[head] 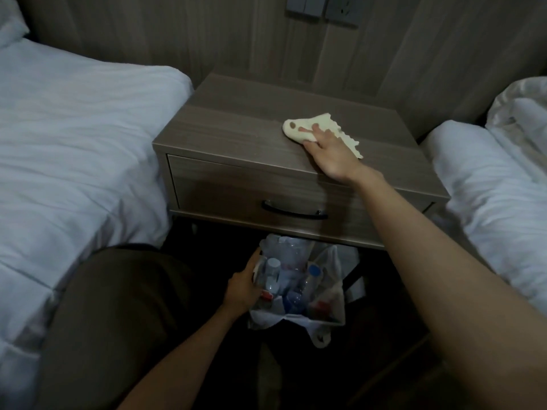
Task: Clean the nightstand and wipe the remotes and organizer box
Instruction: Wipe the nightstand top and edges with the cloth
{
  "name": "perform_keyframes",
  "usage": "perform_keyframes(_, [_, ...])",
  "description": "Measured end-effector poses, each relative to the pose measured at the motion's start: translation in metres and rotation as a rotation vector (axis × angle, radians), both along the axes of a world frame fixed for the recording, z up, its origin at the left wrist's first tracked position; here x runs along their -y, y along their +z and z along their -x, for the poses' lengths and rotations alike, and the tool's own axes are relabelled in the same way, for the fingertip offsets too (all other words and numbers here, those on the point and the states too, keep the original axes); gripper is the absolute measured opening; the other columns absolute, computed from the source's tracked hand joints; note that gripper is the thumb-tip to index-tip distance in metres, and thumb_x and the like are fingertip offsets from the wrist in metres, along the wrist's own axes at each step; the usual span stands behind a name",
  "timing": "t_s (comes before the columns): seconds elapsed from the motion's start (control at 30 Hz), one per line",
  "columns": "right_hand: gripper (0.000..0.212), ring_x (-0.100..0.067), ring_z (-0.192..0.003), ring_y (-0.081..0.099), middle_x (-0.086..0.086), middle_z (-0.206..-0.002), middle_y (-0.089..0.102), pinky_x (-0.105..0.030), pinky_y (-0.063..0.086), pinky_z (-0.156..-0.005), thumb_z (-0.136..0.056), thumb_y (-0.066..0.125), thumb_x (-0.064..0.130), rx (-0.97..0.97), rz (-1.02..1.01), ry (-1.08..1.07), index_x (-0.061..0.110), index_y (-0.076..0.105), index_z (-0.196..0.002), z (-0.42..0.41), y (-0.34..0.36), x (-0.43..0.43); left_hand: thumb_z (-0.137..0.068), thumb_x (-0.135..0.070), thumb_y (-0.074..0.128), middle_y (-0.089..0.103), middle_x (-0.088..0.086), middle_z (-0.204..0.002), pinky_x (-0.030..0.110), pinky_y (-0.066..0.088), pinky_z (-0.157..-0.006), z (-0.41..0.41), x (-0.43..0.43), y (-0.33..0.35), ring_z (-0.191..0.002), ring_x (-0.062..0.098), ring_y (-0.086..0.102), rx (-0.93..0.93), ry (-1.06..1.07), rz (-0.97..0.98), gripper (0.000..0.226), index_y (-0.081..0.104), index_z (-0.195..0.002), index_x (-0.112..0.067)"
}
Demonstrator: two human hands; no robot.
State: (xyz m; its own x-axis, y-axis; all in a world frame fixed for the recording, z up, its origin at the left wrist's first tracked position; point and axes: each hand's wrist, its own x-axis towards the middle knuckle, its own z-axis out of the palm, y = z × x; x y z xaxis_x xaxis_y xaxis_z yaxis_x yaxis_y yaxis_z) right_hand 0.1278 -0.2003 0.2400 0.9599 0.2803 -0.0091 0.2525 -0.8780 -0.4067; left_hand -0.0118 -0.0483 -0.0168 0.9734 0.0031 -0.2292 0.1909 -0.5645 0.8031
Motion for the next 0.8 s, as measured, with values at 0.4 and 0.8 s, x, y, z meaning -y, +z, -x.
perform_keyframes(0.4, [0.045, -0.026, -0.149, 0.008, -0.005, -0.162, 0.014, -0.034, 0.004, -0.118, -0.106, 0.028, 0.032, 0.041, 0.019, 0.049, 0.025, 0.030, -0.150, -0.006, -0.006, 0.003, -0.098, -0.018, 0.050, 0.049, 0.018, -0.141, 0.039, 0.039, -0.101, -0.002, -0.050, -0.003, -0.125, 0.040, 0.050, 0.010, 0.266, -0.192, 0.064, 0.017, -0.154, -0.022])
perform_keyframes(0.8, [0.044, -0.025, -0.149, 0.010, -0.004, -0.161, 0.016, -0.033, 0.004, -0.118, -0.106, 0.028, 0.034, 0.038, -0.014, 0.061, 0.028, 0.031, -0.150, 0.002, -0.004, 0.003, -0.098, -0.036, 0.049, 0.020, 0.015, -0.157, 0.041, 0.043, -0.100, -0.010, -0.044, 0.110, -0.136, 0.037, 0.035, -0.043, -0.077, -0.398, 0.068, 0.014, -0.154, -0.017])
